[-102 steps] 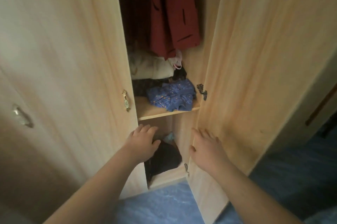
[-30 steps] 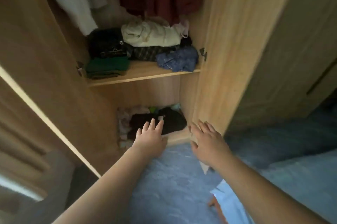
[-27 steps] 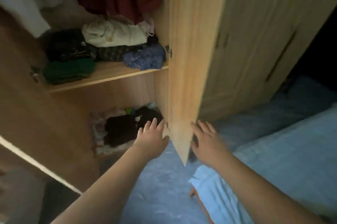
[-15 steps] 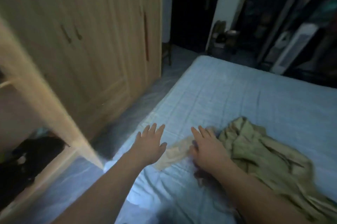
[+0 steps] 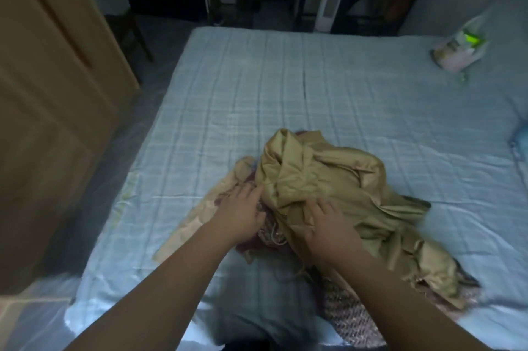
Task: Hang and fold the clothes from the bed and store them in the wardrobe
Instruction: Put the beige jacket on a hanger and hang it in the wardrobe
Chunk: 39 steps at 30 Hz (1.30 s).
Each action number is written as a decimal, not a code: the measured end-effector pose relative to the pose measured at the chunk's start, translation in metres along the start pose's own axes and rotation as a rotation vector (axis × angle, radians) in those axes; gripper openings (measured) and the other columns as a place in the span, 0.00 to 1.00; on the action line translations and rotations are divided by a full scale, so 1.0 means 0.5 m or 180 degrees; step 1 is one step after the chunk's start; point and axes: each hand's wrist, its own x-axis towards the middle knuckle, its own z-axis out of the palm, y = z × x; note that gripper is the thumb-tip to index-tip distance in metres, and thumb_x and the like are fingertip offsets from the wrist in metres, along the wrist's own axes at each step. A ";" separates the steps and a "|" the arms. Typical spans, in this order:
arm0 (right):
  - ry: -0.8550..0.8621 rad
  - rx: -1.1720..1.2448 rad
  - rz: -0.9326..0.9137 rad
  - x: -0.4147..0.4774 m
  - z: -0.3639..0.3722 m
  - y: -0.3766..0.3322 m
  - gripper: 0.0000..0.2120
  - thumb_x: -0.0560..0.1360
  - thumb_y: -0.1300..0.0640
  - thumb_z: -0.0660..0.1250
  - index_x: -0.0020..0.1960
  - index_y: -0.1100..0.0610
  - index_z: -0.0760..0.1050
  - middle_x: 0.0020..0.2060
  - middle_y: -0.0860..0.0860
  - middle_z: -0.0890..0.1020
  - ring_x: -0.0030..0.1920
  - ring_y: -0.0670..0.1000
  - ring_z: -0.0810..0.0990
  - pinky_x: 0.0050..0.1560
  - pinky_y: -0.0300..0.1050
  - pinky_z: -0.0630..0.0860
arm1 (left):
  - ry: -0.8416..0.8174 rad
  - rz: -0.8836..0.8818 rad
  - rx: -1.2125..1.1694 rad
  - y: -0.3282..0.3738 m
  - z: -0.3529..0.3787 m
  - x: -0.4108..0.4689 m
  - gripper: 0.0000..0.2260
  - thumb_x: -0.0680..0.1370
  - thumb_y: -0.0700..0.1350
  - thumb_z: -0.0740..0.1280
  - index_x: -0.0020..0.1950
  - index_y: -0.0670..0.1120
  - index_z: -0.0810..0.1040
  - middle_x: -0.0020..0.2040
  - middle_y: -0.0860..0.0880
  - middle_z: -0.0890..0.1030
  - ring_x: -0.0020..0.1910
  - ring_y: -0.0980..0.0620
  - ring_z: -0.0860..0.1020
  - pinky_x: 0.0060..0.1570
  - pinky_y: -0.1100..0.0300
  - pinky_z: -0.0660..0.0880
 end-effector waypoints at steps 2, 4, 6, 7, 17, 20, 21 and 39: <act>-0.0112 0.0067 0.0135 0.017 0.023 0.024 0.32 0.75 0.49 0.60 0.77 0.55 0.60 0.73 0.56 0.67 0.72 0.58 0.66 0.70 0.53 0.67 | -0.0235 0.0037 0.0017 -0.007 0.025 0.042 0.30 0.79 0.56 0.60 0.79 0.49 0.57 0.79 0.43 0.60 0.77 0.43 0.59 0.74 0.46 0.59; -0.0266 0.0230 0.0347 0.038 0.055 0.038 0.29 0.74 0.51 0.61 0.73 0.56 0.65 0.67 0.56 0.72 0.67 0.59 0.70 0.65 0.54 0.71 | -0.0397 0.0099 -0.0014 -0.021 0.053 0.084 0.30 0.78 0.54 0.61 0.78 0.47 0.59 0.77 0.41 0.63 0.76 0.41 0.62 0.74 0.47 0.60; -0.0414 0.0400 0.0544 0.054 0.091 0.046 0.22 0.73 0.55 0.62 0.66 0.57 0.70 0.60 0.57 0.75 0.61 0.60 0.74 0.60 0.53 0.73 | -0.0542 0.0146 -0.0081 -0.036 0.083 0.115 0.29 0.78 0.51 0.61 0.78 0.47 0.61 0.76 0.41 0.65 0.74 0.40 0.64 0.73 0.48 0.61; -0.0470 0.0460 0.0613 0.060 0.111 0.052 0.19 0.73 0.56 0.62 0.63 0.58 0.71 0.57 0.58 0.75 0.59 0.61 0.74 0.58 0.52 0.73 | -0.0639 0.0202 -0.0105 -0.040 0.099 0.129 0.28 0.79 0.50 0.61 0.78 0.48 0.61 0.76 0.42 0.66 0.74 0.41 0.64 0.73 0.48 0.62; -0.0615 0.0191 0.0702 0.067 0.273 0.080 0.30 0.71 0.50 0.69 0.72 0.55 0.69 0.63 0.56 0.74 0.62 0.61 0.72 0.64 0.55 0.68 | -0.1088 0.0584 -0.0355 -0.048 0.217 0.203 0.26 0.77 0.41 0.62 0.76 0.50 0.68 0.69 0.44 0.74 0.65 0.41 0.73 0.68 0.50 0.67; -0.0680 -0.0115 0.0769 0.078 0.307 0.096 0.33 0.71 0.48 0.68 0.73 0.55 0.66 0.65 0.56 0.72 0.66 0.60 0.69 0.71 0.58 0.62 | -0.1157 0.0612 -0.0416 -0.042 0.243 0.222 0.26 0.77 0.39 0.61 0.76 0.48 0.68 0.69 0.43 0.75 0.64 0.39 0.73 0.68 0.49 0.67; -0.0651 -0.0193 0.0797 0.082 0.319 0.102 0.32 0.71 0.49 0.68 0.73 0.55 0.66 0.64 0.56 0.72 0.66 0.60 0.69 0.72 0.59 0.62 | -0.1167 0.0639 -0.0414 -0.041 0.250 0.229 0.27 0.76 0.39 0.61 0.76 0.48 0.68 0.69 0.42 0.74 0.65 0.40 0.73 0.68 0.50 0.66; 0.0387 0.0755 0.0896 0.071 0.188 0.158 0.14 0.69 0.50 0.63 0.52 0.53 0.68 0.46 0.57 0.79 0.47 0.61 0.79 0.41 0.51 0.74 | -0.0399 0.0808 -0.0744 0.020 0.143 0.211 0.25 0.76 0.37 0.60 0.73 0.51 0.72 0.69 0.45 0.76 0.68 0.45 0.72 0.71 0.50 0.66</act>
